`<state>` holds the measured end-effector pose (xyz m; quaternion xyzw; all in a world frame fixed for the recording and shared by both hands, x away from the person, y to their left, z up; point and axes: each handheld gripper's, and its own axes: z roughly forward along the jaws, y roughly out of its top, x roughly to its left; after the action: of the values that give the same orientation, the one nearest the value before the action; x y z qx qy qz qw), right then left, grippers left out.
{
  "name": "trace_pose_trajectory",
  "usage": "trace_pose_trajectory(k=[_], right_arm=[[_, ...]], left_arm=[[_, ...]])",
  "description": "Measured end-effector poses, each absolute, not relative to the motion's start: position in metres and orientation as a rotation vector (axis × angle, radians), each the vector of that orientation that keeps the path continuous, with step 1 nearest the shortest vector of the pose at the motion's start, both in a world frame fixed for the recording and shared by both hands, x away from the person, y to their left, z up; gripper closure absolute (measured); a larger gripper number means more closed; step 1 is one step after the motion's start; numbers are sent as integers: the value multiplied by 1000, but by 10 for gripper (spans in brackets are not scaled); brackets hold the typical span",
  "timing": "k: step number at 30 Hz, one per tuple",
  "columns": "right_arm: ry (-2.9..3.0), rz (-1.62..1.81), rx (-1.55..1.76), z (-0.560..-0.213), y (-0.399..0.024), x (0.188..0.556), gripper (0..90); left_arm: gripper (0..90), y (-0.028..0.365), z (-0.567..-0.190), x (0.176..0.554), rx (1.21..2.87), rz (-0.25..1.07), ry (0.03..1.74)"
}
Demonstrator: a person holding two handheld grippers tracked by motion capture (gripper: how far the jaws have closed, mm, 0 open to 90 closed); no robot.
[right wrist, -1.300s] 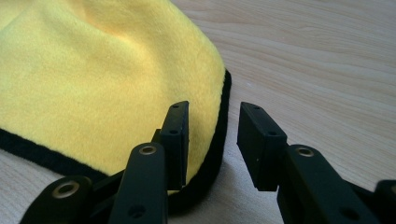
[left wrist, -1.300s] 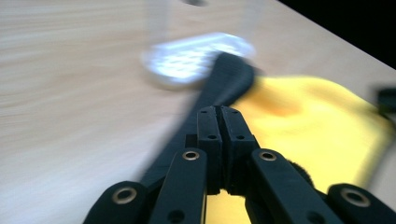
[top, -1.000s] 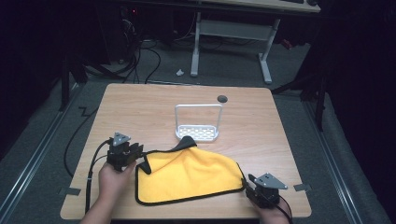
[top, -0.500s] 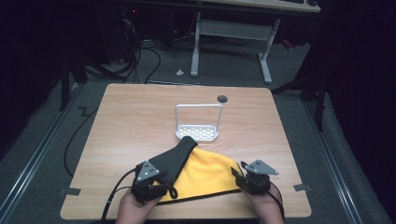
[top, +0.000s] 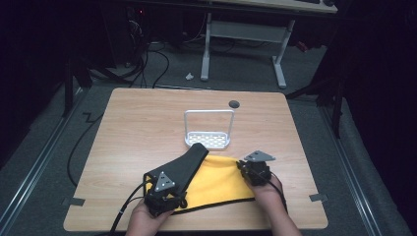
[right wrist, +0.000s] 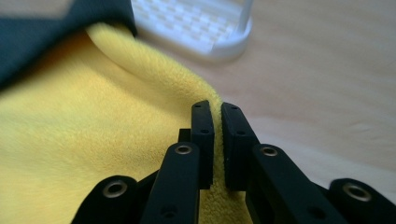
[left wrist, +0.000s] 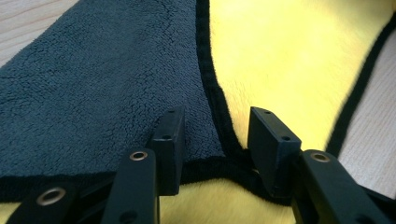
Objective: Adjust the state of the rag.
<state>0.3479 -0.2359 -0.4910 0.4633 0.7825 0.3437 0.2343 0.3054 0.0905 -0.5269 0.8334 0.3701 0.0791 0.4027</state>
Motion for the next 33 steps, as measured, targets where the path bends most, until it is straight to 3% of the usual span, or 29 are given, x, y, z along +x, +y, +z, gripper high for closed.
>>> trace_pose_trajectory(k=[4, 6, 10, 14, 20, 24, 31, 33], right_arm=[[2061, 1020, 1163, -449, -244, 322, 844], [2063, 1019, 1128, -445, -242, 305, 834], [2159, 993, 1169, -476, -239, 275, 795], [2229, 1055, 1230, -504, -235, 255, 673], [2122, 1066, 1212, -484, -237, 275, 733], [2225, 959, 1237, -511, -216, 306, 748], [2320, 1067, 1129, -502, -163, 305, 607], [2324, 988, 1088, -506, -142, 302, 518]], left_arm=[[573, 82, -527, 304, 2115, 216, 908], [575, 82, -527, 304, 2121, 222, 903], [594, 96, -527, 307, 2107, 205, 944], [614, 119, -525, 314, 2104, 245, 1013], [622, 147, -527, 331, 2037, 248, 1106], [620, 148, -527, 331, 2035, 244, 1096], [617, 149, -527, 332, 2031, 229, 1094], [616, 150, -528, 332, 2032, 227, 1090]])
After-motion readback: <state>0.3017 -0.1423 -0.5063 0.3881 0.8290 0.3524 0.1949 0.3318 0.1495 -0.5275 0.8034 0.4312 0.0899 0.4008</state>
